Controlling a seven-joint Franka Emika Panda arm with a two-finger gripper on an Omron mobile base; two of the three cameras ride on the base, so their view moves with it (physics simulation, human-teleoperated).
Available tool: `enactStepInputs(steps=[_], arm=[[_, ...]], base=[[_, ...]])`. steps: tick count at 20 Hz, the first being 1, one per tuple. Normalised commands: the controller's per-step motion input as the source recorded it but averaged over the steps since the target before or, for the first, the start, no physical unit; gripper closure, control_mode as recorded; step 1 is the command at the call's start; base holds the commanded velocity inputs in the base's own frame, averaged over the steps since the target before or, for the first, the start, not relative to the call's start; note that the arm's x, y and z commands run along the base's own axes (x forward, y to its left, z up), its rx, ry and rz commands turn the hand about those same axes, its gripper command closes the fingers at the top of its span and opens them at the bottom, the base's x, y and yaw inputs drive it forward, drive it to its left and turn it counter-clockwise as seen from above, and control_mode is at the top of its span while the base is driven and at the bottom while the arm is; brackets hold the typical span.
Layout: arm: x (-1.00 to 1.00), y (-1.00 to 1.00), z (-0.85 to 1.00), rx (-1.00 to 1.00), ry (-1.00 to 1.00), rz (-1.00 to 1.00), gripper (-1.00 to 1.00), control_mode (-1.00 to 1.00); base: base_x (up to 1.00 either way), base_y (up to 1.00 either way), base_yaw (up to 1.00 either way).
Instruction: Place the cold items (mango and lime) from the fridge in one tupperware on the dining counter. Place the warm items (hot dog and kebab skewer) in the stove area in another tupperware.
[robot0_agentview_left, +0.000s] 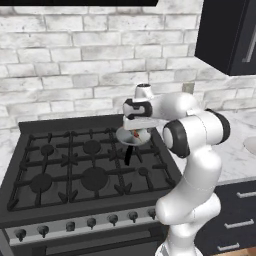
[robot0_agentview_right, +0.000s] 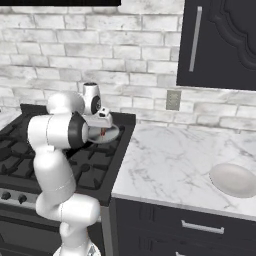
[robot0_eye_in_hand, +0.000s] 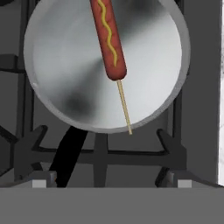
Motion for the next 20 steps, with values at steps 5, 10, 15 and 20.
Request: enactStepInputs(steps=[5, 10, 15, 20], arm=[[0.58, 0.00, -0.28, 0.00, 0.04, 0.00, -1.00, -1.00], [0.58, 0.00, -0.28, 0.00, 0.07, 0.00, -1.00, -1.00], [0.56, 0.00, -0.22, 0.00, 0.06, 0.00, -1.00, -1.00], [0.38, 0.01, -0.19, 0.00, 0.01, 0.00, -1.00, -1.00]], base=[[0.00, 0.00, 0.00], [0.00, 0.00, 0.00], [0.00, 0.00, 0.00], [0.00, 0.00, 0.00]])
